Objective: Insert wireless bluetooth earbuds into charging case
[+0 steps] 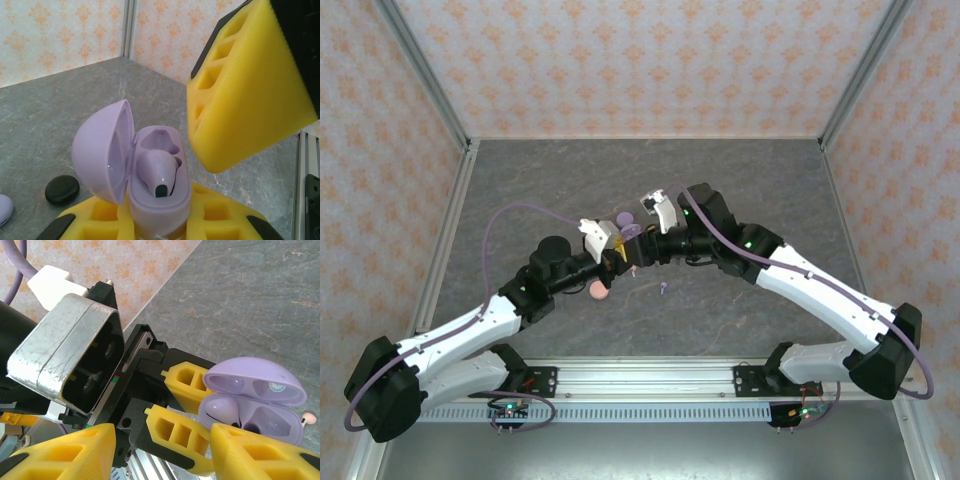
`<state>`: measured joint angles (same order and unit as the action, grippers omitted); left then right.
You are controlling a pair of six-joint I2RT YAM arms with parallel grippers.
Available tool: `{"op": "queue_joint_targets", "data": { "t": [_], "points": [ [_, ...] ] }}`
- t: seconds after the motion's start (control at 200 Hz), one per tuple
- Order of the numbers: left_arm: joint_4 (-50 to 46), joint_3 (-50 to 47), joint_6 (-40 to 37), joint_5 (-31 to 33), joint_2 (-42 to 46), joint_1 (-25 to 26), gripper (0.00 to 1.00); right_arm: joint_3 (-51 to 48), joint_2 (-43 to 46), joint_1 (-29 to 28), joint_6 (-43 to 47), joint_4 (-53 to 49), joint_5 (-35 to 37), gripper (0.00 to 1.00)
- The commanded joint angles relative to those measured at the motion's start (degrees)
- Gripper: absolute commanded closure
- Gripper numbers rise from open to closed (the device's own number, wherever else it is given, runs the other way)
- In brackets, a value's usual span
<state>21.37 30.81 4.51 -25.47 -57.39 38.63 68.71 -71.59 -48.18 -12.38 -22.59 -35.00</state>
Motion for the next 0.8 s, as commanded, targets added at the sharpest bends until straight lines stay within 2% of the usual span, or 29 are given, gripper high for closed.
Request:
{"op": "queue_joint_targets", "data": {
  "t": [0.0,0.15,0.26,0.435,0.616,0.796],
  "points": [
    [2.0,1.4,-0.2,-0.7,0.8,0.5,0.95,1.0,-0.6,-0.2,-0.6,2.9,-1.3,0.47],
    [2.0,1.3,-0.1,-0.8,0.8,0.5,0.95,1.2,-0.6,-0.2,-0.5,3.1,-1.2,0.47],
    [1.8,1.0,-0.3,-0.4,1.3,0.5,0.95,0.8,1.8,-0.2,-0.2,2.2,1.4,0.47],
    [1.3,0.4,-0.5,0.1,2.3,0.5,0.95,0.0,7.5,2.3,-0.5,-3.3,8.2,0.46],
    [-0.3,-0.7,-0.6,0.9,4.2,0.5,0.95,-4.2,13.6,6.2,-5.3,-8.5,17.1,0.46],
    [-2.8,-1.3,-1.2,1.6,6.9,0.5,0.95,-8.1,13.2,7.8,-10.6,-14.1,24.2,0.46]
  ]
}}
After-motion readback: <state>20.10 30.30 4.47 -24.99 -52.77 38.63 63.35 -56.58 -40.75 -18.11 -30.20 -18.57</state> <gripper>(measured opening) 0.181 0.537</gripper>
